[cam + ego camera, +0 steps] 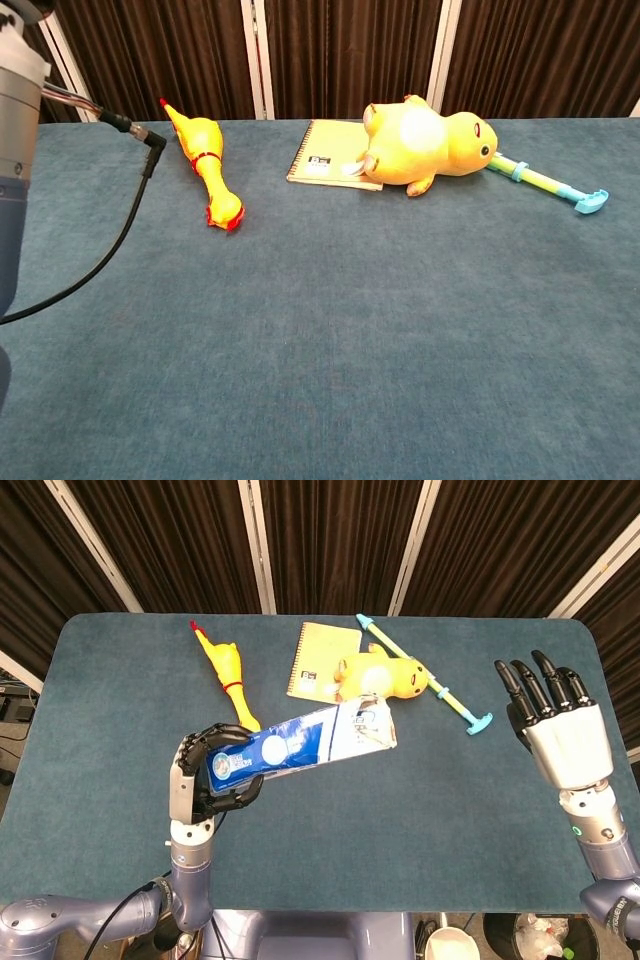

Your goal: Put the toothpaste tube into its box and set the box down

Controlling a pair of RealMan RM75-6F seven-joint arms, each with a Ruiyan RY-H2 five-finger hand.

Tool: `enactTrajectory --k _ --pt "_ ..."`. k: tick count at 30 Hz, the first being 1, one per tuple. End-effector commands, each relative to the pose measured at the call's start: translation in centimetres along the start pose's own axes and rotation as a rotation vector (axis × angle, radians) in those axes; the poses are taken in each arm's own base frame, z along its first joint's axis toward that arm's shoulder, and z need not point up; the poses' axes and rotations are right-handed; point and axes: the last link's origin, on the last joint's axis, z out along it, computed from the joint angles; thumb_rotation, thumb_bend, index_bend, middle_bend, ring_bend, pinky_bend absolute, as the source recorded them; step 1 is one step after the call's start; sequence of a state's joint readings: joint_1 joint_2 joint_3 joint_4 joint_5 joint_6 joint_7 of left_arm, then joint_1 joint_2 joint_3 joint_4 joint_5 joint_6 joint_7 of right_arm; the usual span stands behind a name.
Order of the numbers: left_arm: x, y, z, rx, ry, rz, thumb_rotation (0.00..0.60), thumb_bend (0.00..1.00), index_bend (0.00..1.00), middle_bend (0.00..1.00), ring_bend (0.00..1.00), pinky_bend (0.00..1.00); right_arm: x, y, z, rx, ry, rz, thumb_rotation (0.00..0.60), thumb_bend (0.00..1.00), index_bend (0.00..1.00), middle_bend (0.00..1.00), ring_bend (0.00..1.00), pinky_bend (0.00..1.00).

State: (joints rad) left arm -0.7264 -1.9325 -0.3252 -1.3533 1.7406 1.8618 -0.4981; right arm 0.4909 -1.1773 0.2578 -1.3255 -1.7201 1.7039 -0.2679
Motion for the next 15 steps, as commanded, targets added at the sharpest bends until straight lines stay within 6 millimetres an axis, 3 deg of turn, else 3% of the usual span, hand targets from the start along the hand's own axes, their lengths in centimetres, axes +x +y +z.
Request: enactTrajectory --k 1,8,15 --pt "0.1 -0.1 -0.1 0.000 -0.002 0.004 0.600 0.55 0.34 0.52 0.49 0.61 -0.1 0.0 -0.2 0.001 -0.005 -0.001 0.600 0.50 0.14 0.32 0.22 0.41" --pt "1.1 -0.8 -1.1 0.010 -0.045 0.050 0.600 0.55 0.34 0.52 0.49 0.61 -0.1 0.3 -0.3 -0.005 -0.001 -0.006 0.600 0.50 0.14 0.32 0.22 0.41" --pt "3.7 -2.3 -4.6 0.073 -0.180 0.158 0.600 0.55 0.34 0.52 0.49 0.61 0.2 0.3 0.3 -0.015 0.020 0.004 0.600 0.50 0.14 0.32 0.22 0.41"
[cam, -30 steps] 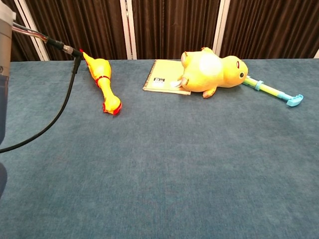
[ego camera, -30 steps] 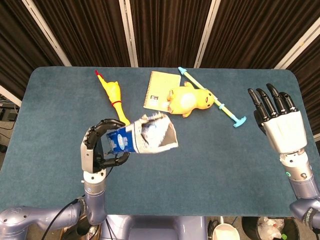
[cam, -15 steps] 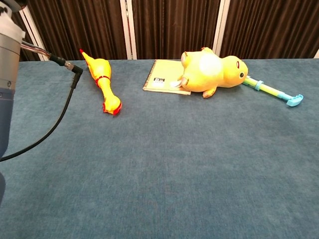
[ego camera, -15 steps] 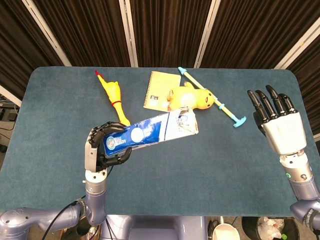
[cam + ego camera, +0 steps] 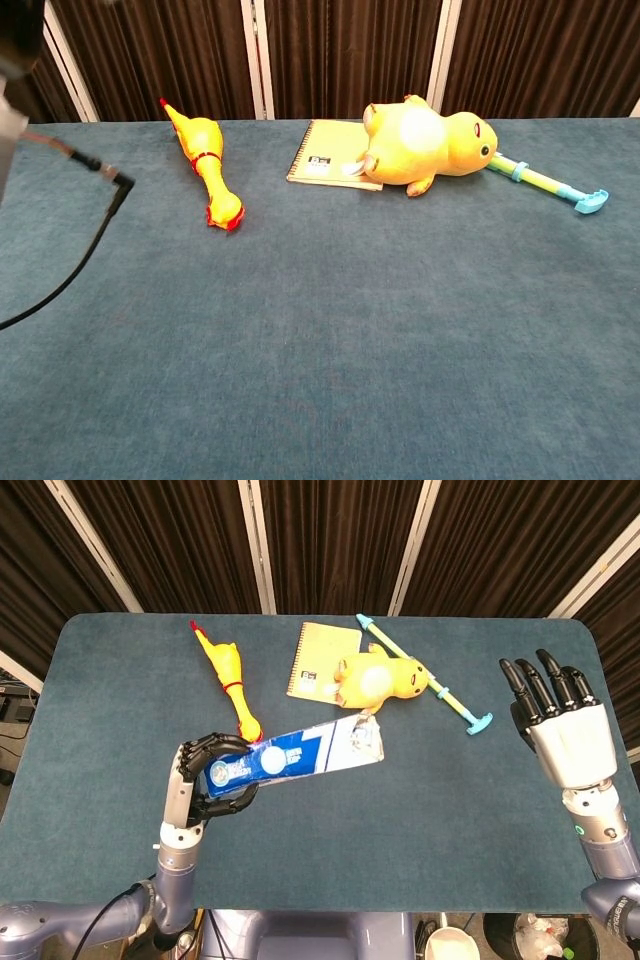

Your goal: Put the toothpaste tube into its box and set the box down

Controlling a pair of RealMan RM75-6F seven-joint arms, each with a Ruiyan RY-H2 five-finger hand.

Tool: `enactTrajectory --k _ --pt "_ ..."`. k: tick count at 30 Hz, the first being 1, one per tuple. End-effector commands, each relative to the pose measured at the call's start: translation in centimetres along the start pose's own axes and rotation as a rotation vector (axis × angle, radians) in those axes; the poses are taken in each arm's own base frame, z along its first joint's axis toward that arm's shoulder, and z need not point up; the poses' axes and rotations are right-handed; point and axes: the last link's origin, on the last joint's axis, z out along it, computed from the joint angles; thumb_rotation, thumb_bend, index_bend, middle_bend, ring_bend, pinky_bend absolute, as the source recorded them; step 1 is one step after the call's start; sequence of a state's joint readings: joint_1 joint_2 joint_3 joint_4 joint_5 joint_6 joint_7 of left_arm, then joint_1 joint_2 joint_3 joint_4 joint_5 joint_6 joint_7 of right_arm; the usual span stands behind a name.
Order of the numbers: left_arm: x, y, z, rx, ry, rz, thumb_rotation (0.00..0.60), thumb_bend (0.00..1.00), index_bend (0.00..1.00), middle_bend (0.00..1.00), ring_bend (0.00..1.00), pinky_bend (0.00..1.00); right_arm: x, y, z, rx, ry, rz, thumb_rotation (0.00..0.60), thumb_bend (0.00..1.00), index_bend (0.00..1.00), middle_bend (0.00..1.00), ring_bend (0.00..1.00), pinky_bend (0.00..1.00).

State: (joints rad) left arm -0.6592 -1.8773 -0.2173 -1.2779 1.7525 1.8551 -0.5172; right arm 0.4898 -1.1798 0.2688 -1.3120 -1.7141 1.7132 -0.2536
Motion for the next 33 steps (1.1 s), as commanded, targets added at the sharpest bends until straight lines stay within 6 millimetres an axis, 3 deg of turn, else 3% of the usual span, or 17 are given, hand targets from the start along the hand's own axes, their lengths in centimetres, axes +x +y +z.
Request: enactTrajectory --k 1,11,23,33 --pt "1.5 -1.3 -2.3 0.048 -0.073 0.069 0.600 0.55 0.34 0.52 0.49 0.61 0.1 -0.2 0.2 -0.002 0.009 0.007 0.600 0.50 0.14 0.32 0.22 0.41" --pt "3.6 -4.6 -6.9 0.205 -0.164 0.191 0.600 0.55 0.34 0.52 0.49 0.61 0.9 -1.4 1.5 0.018 0.043 0.027 0.600 0.50 0.14 0.32 0.22 0.41" --pt "2.4 -6.9 -11.8 0.354 -0.247 0.236 0.600 0.55 0.34 0.52 0.49 0.61 1.2 -1.8 1.6 0.013 0.038 0.030 0.600 0.50 0.14 0.32 0.22 0.41" --pt "2.5 -8.2 -14.5 0.420 -0.328 0.290 0.600 0.54 0.33 0.51 0.49 0.60 1.2 -1.7 1.4 0.004 0.033 0.041 0.600 0.50 0.14 0.32 0.22 0.41"
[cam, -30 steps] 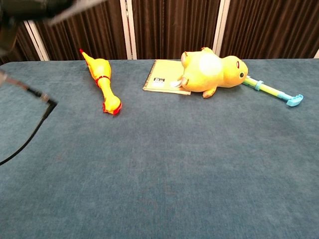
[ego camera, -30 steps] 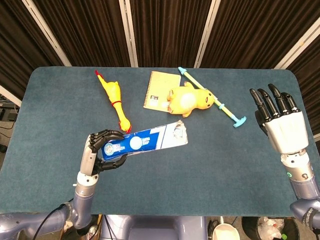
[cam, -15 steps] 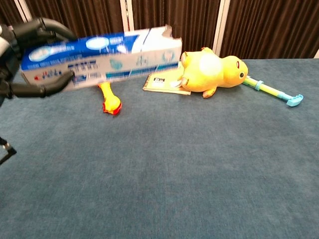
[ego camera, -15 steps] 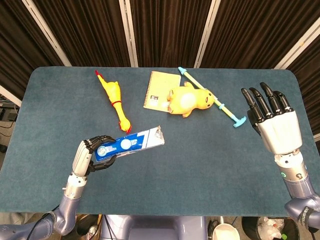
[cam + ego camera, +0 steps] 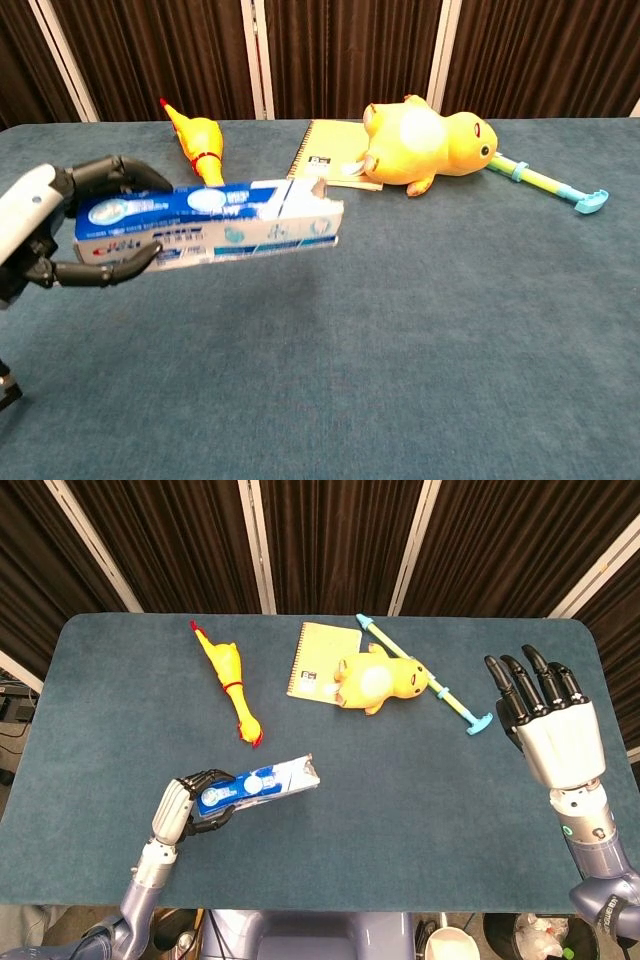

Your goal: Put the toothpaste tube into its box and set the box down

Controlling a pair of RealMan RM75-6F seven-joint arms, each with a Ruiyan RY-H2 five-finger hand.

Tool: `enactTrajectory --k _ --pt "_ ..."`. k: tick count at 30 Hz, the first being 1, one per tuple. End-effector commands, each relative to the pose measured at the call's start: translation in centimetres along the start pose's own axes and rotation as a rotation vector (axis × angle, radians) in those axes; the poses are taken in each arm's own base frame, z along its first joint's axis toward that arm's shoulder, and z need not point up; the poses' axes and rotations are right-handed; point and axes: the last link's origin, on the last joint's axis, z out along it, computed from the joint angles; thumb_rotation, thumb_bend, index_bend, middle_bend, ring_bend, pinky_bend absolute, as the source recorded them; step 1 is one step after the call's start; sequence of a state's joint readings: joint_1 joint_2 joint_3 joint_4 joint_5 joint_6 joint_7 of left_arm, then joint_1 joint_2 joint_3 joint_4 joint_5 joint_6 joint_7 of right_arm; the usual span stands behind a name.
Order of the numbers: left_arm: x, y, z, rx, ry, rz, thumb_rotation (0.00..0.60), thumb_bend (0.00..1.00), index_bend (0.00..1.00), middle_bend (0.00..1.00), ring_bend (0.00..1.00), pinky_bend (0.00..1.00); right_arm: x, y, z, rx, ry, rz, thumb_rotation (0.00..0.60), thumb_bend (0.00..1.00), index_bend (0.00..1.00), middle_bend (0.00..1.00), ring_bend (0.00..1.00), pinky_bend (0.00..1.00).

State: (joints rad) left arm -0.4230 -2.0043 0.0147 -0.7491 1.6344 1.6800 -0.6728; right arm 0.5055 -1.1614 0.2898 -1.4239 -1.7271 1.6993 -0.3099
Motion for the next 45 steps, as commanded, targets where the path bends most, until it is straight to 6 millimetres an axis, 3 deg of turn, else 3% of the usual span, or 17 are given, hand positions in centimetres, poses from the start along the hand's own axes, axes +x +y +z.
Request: enactTrajectory --k 1,11,14,18,21,25,29,36,39,42,45 --pt "-0.4 -0.8 -0.9 0.035 -0.037 0.020 0.600 0.54 0.33 0.51 0.49 0.60 0.0 0.0 -0.1 0.000 0.000 0.003 0.600 0.50 0.14 0.32 0.22 0.41" --pt "-1.1 -2.2 -2.5 0.098 -0.092 0.053 0.600 0.54 0.32 0.51 0.49 0.60 0.4 -0.3 0.1 0.002 0.014 0.015 0.600 0.50 0.14 0.32 0.22 0.41" --pt "-1.3 -2.5 -3.0 0.115 -0.113 0.065 0.600 0.49 0.29 0.47 0.45 0.56 0.4 -0.3 0.0 0.000 0.011 0.018 0.600 0.50 0.14 0.32 0.22 0.41" --pt "-1.4 -3.3 -3.8 0.133 -0.172 0.124 0.600 0.24 0.19 0.28 0.25 0.29 0.5 -0.3 0.0 0.000 0.012 0.020 0.600 0.50 0.14 0.32 0.22 0.41" --pt "-1.2 -3.6 -4.1 0.153 -0.191 0.146 0.600 0.14 0.11 0.17 0.13 0.15 0.6 -0.4 0.1 0.000 0.018 0.023 0.600 0.50 0.14 0.32 0.22 0.41" --pt "-0.9 -3.4 -4.2 0.148 -0.217 0.171 0.600 0.11 0.04 0.10 0.05 0.06 0.7 -0.5 0.3 -0.001 0.022 0.021 0.600 0.50 0.14 0.32 0.21 0.41" --pt "-0.2 -2.4 -4.2 0.111 -0.232 0.189 0.600 0.10 0.02 0.09 0.04 0.05 0.7 -0.7 0.1 -0.007 0.014 0.021 0.600 0.50 0.14 0.32 0.21 0.41" --pt "4.5 0.8 -2.0 0.031 -0.143 0.210 0.600 0.12 0.03 0.09 0.04 0.05 1.0 -1.2 -2.3 -0.044 -0.053 0.062 0.600 0.50 0.14 0.32 0.21 0.41" --pt "7.8 1.7 -1.8 0.035 -0.122 0.273 0.600 0.13 0.04 0.09 0.04 0.05 1.1 -1.5 -4.9 -0.095 -0.144 0.099 0.600 0.50 0.14 0.31 0.21 0.39" --pt "10.9 2.2 -2.8 0.086 -0.133 0.341 0.600 0.14 0.04 0.09 0.04 0.05 1.2 -1.8 -8.0 -0.162 -0.269 0.139 0.600 0.50 0.13 0.27 0.18 0.33" --pt "13.8 2.3 -4.5 0.171 -0.148 0.421 0.600 0.14 0.04 0.08 0.04 0.05 1.5 -2.1 -11.6 -0.236 -0.412 0.173 0.600 0.50 0.09 0.15 0.08 0.18"
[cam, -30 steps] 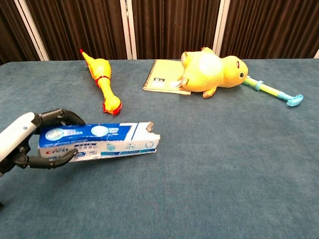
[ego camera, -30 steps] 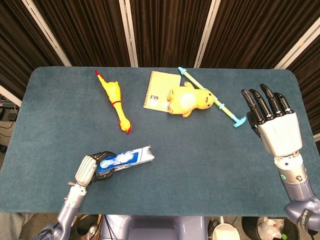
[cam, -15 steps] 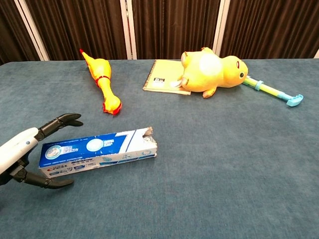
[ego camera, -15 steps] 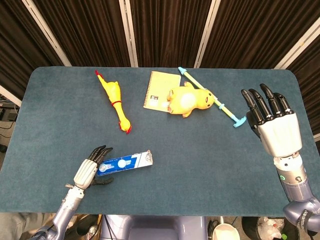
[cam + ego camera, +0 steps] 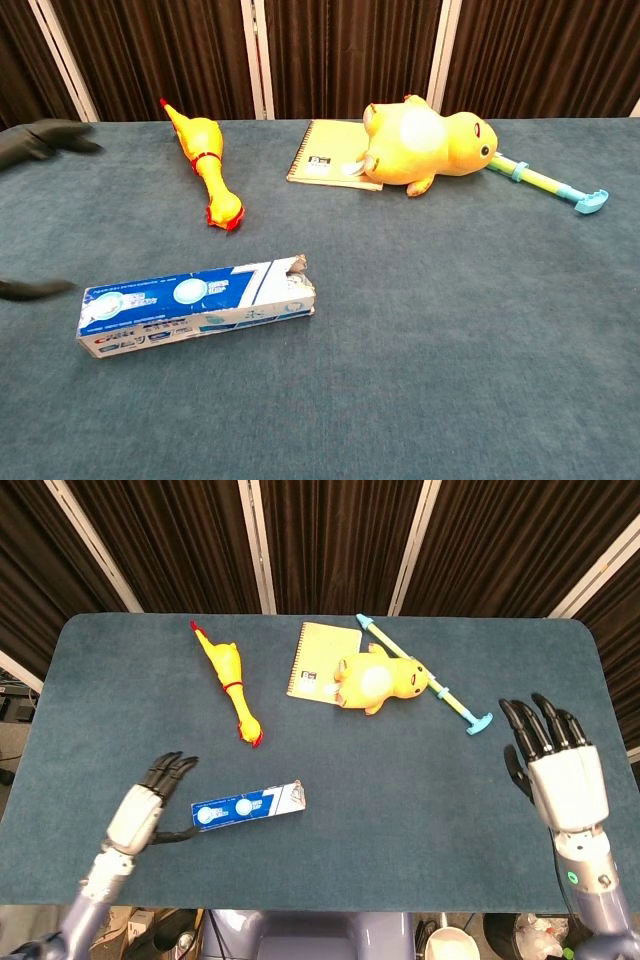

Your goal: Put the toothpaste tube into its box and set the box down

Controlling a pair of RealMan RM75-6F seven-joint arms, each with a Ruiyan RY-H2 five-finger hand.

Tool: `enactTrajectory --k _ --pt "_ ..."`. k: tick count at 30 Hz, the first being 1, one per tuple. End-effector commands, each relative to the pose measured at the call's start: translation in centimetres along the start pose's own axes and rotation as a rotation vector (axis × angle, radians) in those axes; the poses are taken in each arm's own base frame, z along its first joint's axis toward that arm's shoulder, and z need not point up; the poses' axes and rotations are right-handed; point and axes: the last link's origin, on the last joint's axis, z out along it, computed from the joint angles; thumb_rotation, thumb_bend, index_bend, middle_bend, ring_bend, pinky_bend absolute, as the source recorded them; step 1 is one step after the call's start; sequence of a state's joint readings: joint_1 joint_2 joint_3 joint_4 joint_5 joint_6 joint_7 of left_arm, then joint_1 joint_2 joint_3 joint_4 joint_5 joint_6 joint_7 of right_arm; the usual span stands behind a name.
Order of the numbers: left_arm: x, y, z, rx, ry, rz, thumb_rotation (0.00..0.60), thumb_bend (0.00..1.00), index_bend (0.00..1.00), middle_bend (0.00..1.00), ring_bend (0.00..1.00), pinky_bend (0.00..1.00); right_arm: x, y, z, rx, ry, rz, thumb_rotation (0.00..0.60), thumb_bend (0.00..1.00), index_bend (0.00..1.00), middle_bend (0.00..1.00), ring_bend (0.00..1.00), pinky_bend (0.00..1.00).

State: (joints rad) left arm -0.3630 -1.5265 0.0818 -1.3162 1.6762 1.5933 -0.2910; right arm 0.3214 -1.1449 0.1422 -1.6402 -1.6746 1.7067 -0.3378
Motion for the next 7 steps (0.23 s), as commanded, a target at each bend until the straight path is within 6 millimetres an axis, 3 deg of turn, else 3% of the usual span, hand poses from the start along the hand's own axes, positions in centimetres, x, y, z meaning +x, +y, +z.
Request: enactTrajectory --k 1,7 --pt "4.9 -1.1 -2.9 0.115 -0.024 0.161 0.600 0.14 0.04 0.07 0.04 0.04 -0.9 0.5 -4.9 -0.116 -0.206 0.047 0.600 0.50 0.07 0.12 0.05 0.15" --pt "8.1 -1.9 -6.5 0.188 -0.069 0.297 0.600 0.14 0.03 0.03 0.02 0.01 -1.4 1.5 -11.0 -0.259 -0.413 0.090 0.600 0.50 0.00 0.00 0.00 0.02"
